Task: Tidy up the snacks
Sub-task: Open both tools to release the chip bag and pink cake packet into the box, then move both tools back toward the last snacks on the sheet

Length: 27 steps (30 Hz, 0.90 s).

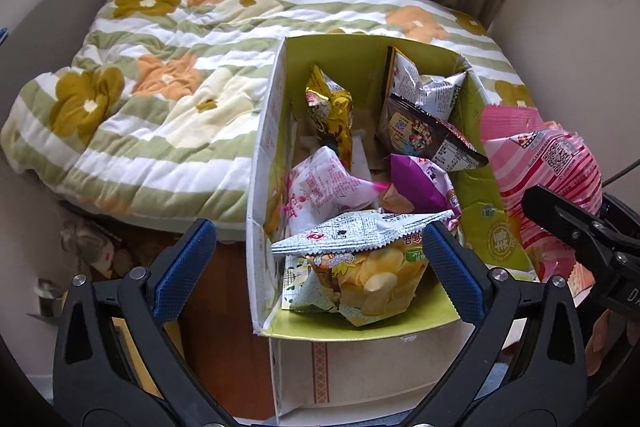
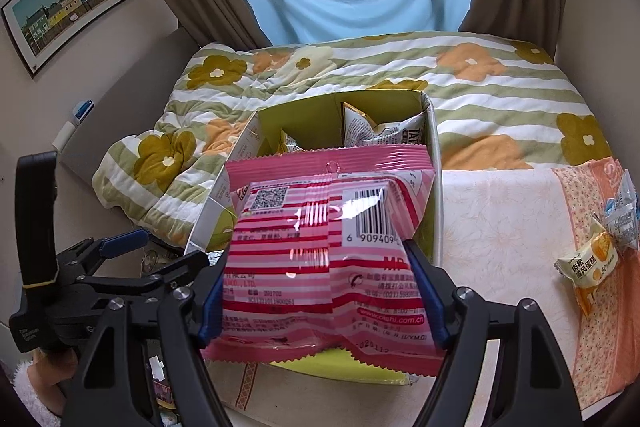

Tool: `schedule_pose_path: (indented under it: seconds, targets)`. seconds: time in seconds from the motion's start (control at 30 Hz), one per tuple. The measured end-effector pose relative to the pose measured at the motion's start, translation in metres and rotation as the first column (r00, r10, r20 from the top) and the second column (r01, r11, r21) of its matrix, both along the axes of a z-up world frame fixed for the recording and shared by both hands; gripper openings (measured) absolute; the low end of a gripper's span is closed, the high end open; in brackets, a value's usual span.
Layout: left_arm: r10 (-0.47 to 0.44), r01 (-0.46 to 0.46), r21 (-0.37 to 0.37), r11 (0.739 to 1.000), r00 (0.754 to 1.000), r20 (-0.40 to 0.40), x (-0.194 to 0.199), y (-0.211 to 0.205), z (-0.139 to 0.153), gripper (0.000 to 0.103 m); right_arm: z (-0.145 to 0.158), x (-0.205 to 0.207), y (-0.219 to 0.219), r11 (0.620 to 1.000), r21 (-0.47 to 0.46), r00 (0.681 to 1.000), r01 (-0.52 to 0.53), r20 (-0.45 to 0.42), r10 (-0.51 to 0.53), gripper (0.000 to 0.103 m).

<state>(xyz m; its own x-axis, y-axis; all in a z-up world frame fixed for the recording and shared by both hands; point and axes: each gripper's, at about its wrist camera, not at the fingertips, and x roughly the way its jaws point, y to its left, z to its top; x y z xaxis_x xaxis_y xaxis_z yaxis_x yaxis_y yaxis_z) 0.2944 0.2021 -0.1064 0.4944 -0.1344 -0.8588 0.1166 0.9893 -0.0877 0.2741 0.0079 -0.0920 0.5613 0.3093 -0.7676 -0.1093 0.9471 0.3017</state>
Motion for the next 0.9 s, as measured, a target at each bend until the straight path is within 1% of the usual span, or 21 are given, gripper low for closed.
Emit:
schedule_pose_path:
  seconds: [0.17,0.23,0.27,0.3,0.37,0.47,0.6,0.73,0.9]
  targets:
    - [0.015,-0.015,0.001,1.000,0.999,0.032,0.002,0.010,0.009,0.102,-0.008,0.004,0.002,0.999,0.038,1.000,0.014,-0.005,-0.014,0.076]
    - [0.014,-0.014,0.000,1.000,0.999,0.031,0.003,0.012,0.008,0.102,-0.009,0.005,0.003,0.999,0.042,1.000,0.024,-0.006,-0.023,0.081]
    - [0.012,-0.012,0.000,1.000,1.000,0.025,0.003,0.012,0.007,0.102,-0.009,0.005,0.003,0.999,0.040,0.999,0.035,-0.010,-0.035,0.089]
    - [0.011,-0.011,0.000,1.000,1.000,0.020,0.003,0.013,0.006,0.102,-0.010,0.004,0.003,0.998,0.041,0.999,0.042,-0.012,-0.042,0.092]
    - [0.010,-0.010,-0.002,1.000,1.000,0.015,0.003,0.016,0.003,0.102,-0.010,0.001,0.003,0.998,0.038,0.999,0.046,-0.012,-0.046,0.093]
    - [-0.001,0.001,-0.013,1.000,1.000,0.008,0.004,0.017,-0.001,0.102,-0.011,-0.005,0.002,0.998,-0.004,0.998,0.057,-0.011,-0.057,0.093]
    - [-0.031,0.031,-0.010,0.999,0.999,0.010,0.005,0.013,-0.005,0.102,-0.013,-0.010,0.003,0.997,-0.036,0.997,0.072,-0.016,-0.072,0.093]
    - [-0.063,0.063,0.005,0.998,0.998,0.017,0.004,0.007,-0.004,0.102,-0.013,-0.013,0.004,0.996,-0.042,0.997,0.080,-0.017,-0.081,0.093]
    - [-0.070,0.069,0.021,0.997,0.997,0.030,0.003,0.002,0.000,0.102,-0.007,-0.016,0.001,0.996,-0.041,0.997,0.079,0.008,-0.078,0.093]
